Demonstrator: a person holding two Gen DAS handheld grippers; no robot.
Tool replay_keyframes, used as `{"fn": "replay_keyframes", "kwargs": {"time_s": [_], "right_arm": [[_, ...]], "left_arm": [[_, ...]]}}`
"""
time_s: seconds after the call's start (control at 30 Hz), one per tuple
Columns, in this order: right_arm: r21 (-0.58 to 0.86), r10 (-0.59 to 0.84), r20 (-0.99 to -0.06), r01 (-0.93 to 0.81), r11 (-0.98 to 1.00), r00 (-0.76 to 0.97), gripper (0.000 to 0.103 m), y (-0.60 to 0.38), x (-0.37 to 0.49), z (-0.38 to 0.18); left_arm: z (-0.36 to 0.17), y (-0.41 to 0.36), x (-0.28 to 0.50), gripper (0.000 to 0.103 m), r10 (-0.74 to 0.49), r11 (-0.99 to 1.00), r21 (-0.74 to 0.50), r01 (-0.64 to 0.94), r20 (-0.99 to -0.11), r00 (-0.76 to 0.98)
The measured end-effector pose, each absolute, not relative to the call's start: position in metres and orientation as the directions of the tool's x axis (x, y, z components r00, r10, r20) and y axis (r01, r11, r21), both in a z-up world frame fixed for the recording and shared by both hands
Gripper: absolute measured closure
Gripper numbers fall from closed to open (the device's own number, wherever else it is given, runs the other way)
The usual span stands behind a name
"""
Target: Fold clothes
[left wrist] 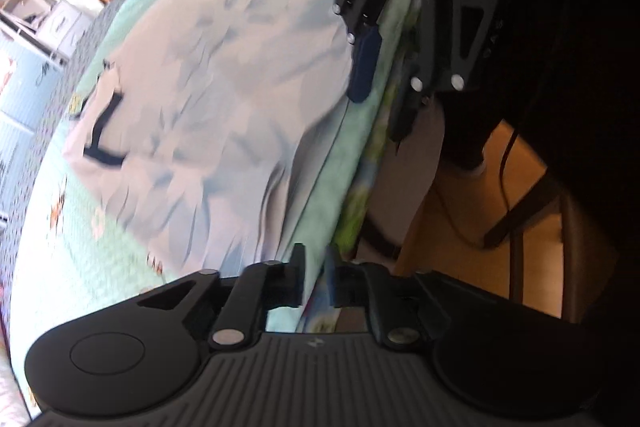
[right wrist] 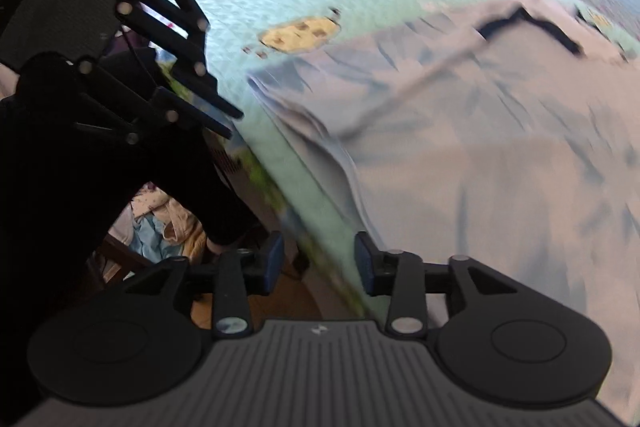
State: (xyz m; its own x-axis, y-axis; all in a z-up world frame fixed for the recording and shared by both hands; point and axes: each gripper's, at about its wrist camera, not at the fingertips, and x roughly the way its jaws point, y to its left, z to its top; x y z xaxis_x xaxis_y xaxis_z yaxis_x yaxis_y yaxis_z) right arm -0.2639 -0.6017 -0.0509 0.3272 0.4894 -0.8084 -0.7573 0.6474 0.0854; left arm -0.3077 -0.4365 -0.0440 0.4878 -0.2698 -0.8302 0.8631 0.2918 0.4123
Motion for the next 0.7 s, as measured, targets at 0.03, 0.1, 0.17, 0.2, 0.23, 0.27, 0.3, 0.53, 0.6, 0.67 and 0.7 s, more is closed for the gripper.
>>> {"fn": "replay_keyframes", "kwargs": {"time_s": [0.03,0.1,0.17,0.2,0.23,0.27,0.3,0.53,0.6,0.67,0.7], "right_arm": [[0.093,0.486,-0.81,-0.746,0.66,0.328,0.059,-0.608,-0.267,-0.05],[0.118,0.484,-0.812,-0.719,0.685,0.328,0.058,-0.621,-0.274,-0.048],[0.134,0.473,-0.816,-0.688,0.713,0.332,0.057,-0.632,-0.279,-0.046],[0.135,0.472,-0.813,-0.679,0.722,0.34,0.057,-0.636,-0.282,-0.045],[0.137,0.471,-0.81,-0.669,0.731,0.348,0.056,-0.641,-0.284,-0.043],[0.148,0.477,-0.802,-0.654,0.742,0.359,0.056,-0.645,-0.285,-0.042],[0.172,0.49,-0.79,-0.634,0.754,0.369,0.056,-0.651,-0.284,-0.041],[0.421,0.607,-0.655,-0.45,0.788,0.449,0.054,-0.692,-0.262,-0.041],[0.487,0.62,-0.621,-0.383,0.785,0.479,0.053,-0.707,-0.259,-0.044],[0.465,0.573,-0.624,-0.337,0.819,0.531,0.053,-0.719,-0.265,-0.043],[0.399,0.531,-0.637,-0.351,0.847,0.559,0.053,-0.72,-0.271,-0.039]], "left_arm": [[-0.043,-0.441,-0.309,0.073,-0.284,0.294,0.409,0.864,-0.826,0.488],[-0.043,-0.45,-0.308,0.072,-0.304,0.291,0.41,0.865,-0.817,0.489],[-0.042,-0.458,-0.307,0.072,-0.322,0.292,0.423,0.858,-0.801,0.504],[-0.04,-0.462,-0.307,0.072,-0.334,0.296,0.43,0.853,-0.79,0.514],[-0.036,-0.465,-0.305,0.071,-0.349,0.309,0.43,0.848,-0.778,0.522],[-0.032,-0.466,-0.303,0.07,-0.366,0.326,0.424,0.845,-0.768,0.526],[-0.029,-0.468,-0.299,0.066,-0.38,0.343,0.416,0.842,-0.759,0.529],[-0.039,-0.48,-0.266,0.061,-0.395,0.389,0.245,0.888,-0.826,0.402],[-0.053,-0.483,-0.263,0.061,-0.349,0.388,0.227,0.893,-0.861,0.37],[-0.056,-0.481,-0.267,0.061,-0.339,0.389,0.254,0.886,-0.855,0.393],[-0.054,-0.481,-0.271,0.061,-0.348,0.39,0.262,0.883,-0.846,0.405]]}}
